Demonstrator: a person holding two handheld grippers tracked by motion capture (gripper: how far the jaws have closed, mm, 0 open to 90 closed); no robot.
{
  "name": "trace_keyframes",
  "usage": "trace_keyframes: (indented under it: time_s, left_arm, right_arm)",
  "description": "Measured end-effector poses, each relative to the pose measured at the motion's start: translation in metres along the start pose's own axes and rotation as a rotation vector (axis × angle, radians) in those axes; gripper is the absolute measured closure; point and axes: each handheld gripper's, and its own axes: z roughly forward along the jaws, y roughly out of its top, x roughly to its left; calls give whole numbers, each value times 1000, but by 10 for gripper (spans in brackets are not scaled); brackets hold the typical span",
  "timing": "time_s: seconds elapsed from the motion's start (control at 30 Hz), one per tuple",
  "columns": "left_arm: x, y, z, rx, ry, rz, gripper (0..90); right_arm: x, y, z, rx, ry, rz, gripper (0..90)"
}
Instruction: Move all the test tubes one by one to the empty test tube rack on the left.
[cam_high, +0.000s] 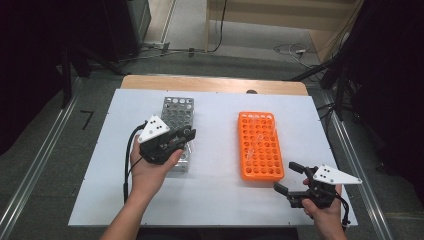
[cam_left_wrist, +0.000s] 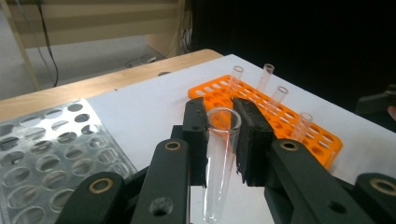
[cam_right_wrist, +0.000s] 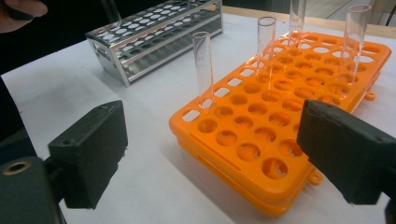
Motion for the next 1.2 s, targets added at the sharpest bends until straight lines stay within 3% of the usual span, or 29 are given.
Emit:
trace_keyframes:
  time_s: [0.17,0.53,0.97,1.2]
  left_arm:
    - [16,5,8,12,31,-4,759]
    - [46,22,34,15,69,-22,758]
    - [82,37,72,6,123,-88,759]
    - [100,48,91,0,168,-97,759]
  right_arm:
    - [-5,-1,-2,-12,34,13,5]
    - [-16,-6,-6,-1,-1,26,0]
    - [-22,-9,-8,-8,-24,37,0]
    - [-24,-10,-7,-5,-34,39,0]
